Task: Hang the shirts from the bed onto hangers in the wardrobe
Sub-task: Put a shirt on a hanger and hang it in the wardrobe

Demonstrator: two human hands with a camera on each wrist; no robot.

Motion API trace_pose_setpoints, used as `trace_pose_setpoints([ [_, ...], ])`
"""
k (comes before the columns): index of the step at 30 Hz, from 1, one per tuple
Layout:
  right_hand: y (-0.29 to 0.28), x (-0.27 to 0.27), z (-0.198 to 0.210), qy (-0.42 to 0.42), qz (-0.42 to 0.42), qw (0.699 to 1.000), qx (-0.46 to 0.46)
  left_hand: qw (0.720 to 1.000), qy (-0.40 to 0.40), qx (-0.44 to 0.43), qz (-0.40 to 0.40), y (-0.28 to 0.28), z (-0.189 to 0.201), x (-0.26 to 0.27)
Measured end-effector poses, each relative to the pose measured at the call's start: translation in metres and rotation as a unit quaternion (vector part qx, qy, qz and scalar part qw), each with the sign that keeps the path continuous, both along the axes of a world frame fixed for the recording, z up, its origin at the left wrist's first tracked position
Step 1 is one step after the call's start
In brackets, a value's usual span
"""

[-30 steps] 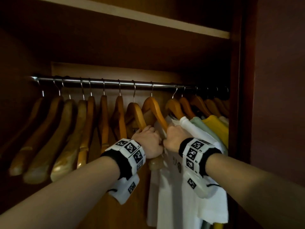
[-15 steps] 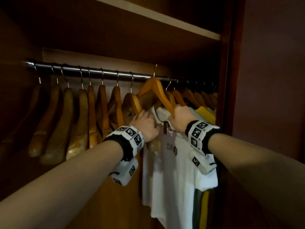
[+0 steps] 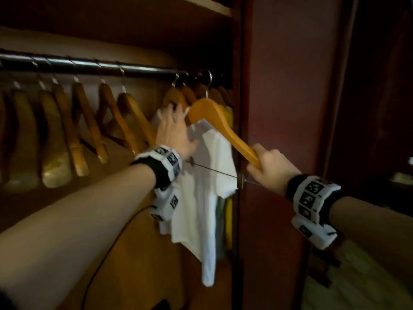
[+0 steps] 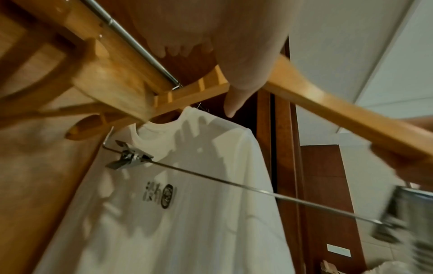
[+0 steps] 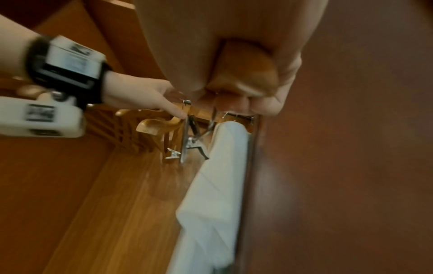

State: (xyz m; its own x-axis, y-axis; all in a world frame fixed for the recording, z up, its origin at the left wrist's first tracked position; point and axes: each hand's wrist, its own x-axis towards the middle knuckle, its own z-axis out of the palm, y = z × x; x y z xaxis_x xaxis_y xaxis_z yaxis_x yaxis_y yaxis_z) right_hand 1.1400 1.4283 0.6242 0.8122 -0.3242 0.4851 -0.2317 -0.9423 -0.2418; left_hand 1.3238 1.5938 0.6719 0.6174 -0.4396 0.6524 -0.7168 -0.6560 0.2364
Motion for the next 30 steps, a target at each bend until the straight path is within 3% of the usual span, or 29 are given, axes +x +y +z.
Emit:
trace_pose_setpoints([
  [4,-0.035,-0.065,-0.024,0.017,0.012,0.999,0.030,0.999,0.012,-0.012,-0.038,-0.038,-0.015,-0.034],
  [7,-0.070,-0.113,-0.041,0.043,-0.042,0.997,0.054,0.997,0.001,-0.029,-0.074,-0.078,-0.043,-0.077],
  [11,-0.124,-0.185,-0.060,0.107,-0.164,0.980,0.032,0.993,-0.027,-0.001,-0.111,-0.142,-0.082,-0.162],
  [15,-0.174,-0.260,-0.093,0.077,-0.210,0.966,0.128,0.978,-0.032,0.083,-0.189,-0.220,-0.130,-0.264],
  [19,-0.221,-0.354,-0.156,0.019,-0.279,0.914,0.294,0.946,0.056,0.156,-0.279,-0.293,-0.194,-0.370],
  [24,-0.249,-0.491,-0.249,0.052,-0.388,0.853,0.345,0.895,0.145,0.247,-0.341,-0.361,-0.288,-0.497],
  [30,-0.256,-0.644,-0.333,0.035,-0.494,0.743,0.450,0.814,0.203,0.333,-0.432,-0.427,-0.377,-0.643],
])
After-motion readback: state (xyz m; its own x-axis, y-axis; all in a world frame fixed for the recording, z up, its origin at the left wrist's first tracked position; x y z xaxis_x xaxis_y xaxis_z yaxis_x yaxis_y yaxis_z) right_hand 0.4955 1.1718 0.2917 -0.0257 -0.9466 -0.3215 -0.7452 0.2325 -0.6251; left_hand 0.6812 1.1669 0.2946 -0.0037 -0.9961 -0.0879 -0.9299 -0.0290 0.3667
